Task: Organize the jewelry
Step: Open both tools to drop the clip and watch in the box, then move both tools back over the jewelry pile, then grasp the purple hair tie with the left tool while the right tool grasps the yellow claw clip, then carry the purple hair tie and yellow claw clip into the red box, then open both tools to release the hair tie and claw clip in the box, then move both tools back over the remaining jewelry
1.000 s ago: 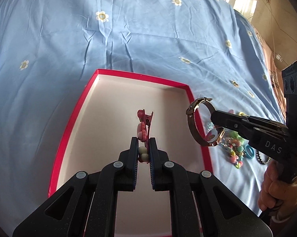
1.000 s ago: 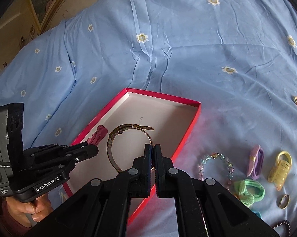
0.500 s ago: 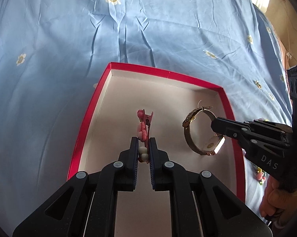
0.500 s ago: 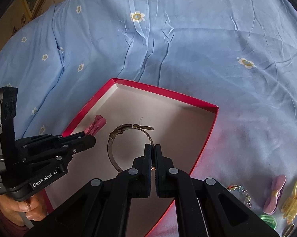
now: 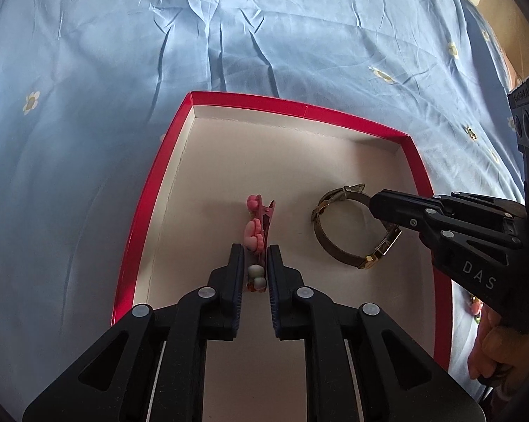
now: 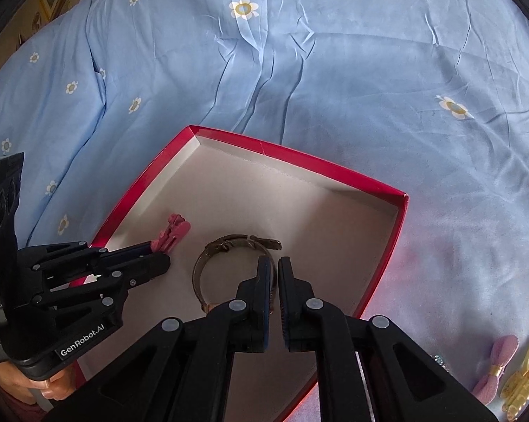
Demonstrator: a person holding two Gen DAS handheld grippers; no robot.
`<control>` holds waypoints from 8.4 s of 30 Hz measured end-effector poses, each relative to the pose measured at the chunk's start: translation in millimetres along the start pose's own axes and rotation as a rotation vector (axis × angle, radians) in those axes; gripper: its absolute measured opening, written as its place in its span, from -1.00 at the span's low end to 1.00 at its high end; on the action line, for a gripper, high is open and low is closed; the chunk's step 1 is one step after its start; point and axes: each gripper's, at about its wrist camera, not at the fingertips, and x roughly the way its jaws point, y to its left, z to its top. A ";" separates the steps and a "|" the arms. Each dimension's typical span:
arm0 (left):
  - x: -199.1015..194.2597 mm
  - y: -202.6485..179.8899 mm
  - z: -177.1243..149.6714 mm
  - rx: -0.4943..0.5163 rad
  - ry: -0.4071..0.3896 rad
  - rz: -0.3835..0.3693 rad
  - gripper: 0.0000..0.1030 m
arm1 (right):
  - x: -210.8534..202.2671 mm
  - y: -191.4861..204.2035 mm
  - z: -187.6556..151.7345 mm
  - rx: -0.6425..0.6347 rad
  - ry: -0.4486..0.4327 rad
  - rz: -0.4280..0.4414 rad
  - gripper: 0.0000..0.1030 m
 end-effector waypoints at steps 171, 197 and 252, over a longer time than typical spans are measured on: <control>-33.1 15.2 -47.1 -0.163 -0.053 -0.067 -0.79 | -31.6 29.1 -53.2 0.074 -0.063 0.129 -0.54; -52.0 19.4 -57.3 -0.210 -0.090 -0.058 -0.29 | -44.0 28.4 -55.6 0.103 -0.092 0.146 -0.27; -33.8 -187.2 -61.5 0.187 0.009 -0.226 -0.19 | -172.5 -140.1 -164.5 0.352 -0.257 -0.197 -0.15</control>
